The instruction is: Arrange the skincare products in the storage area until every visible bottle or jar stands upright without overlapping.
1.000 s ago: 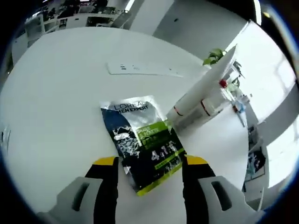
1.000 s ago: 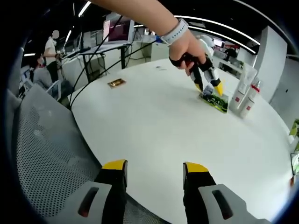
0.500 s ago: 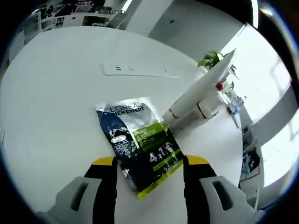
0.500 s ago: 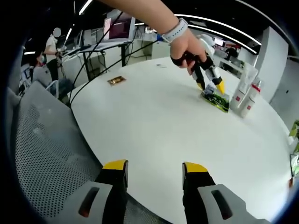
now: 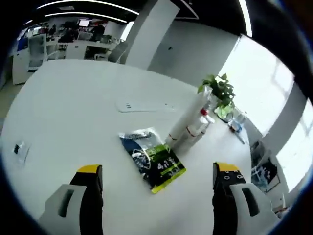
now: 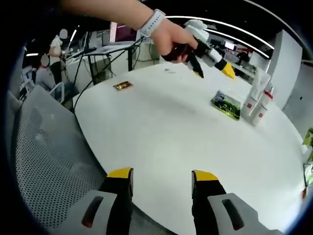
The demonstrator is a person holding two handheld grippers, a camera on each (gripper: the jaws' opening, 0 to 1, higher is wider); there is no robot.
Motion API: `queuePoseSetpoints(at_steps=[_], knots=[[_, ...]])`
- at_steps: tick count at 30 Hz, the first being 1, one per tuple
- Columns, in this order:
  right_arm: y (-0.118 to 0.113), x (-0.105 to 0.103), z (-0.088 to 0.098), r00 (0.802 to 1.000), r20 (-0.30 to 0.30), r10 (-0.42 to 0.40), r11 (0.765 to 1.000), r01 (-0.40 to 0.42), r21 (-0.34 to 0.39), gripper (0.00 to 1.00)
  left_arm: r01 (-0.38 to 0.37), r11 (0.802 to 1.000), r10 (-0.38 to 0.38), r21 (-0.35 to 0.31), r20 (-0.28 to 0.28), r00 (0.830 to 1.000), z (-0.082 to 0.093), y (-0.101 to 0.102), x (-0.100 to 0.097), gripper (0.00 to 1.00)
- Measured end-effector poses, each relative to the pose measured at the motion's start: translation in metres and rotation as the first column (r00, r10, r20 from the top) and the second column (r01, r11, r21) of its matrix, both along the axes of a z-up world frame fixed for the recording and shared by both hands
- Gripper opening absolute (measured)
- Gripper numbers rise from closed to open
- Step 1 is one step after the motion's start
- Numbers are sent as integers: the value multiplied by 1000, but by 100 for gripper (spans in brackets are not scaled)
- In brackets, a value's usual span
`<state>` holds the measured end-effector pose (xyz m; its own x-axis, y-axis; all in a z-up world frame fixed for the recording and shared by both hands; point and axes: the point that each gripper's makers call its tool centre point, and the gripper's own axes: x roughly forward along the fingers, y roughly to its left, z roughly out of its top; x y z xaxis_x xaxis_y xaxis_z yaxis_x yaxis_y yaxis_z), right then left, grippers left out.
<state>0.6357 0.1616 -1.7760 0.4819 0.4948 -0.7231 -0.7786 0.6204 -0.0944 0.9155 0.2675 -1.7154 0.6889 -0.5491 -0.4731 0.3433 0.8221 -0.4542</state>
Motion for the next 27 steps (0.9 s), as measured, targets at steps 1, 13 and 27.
queuePoseSetpoints(at_steps=[1, 13, 27], knots=[[1, 0, 0, 1000, 0, 3, 1000, -3, 0, 44, -24, 1000, 24, -5, 27, 999, 6, 7, -1, 94], [2, 1, 9, 999, 43, 19, 1000, -19, 19, 40, -155, 953, 185, -261, 93, 978, 55, 63, -69, 63], [3, 3, 13, 998, 64, 18, 1000, -20, 21, 38, -295, 948, 293, 119, 38, 955, 12, 163, -139, 69]])
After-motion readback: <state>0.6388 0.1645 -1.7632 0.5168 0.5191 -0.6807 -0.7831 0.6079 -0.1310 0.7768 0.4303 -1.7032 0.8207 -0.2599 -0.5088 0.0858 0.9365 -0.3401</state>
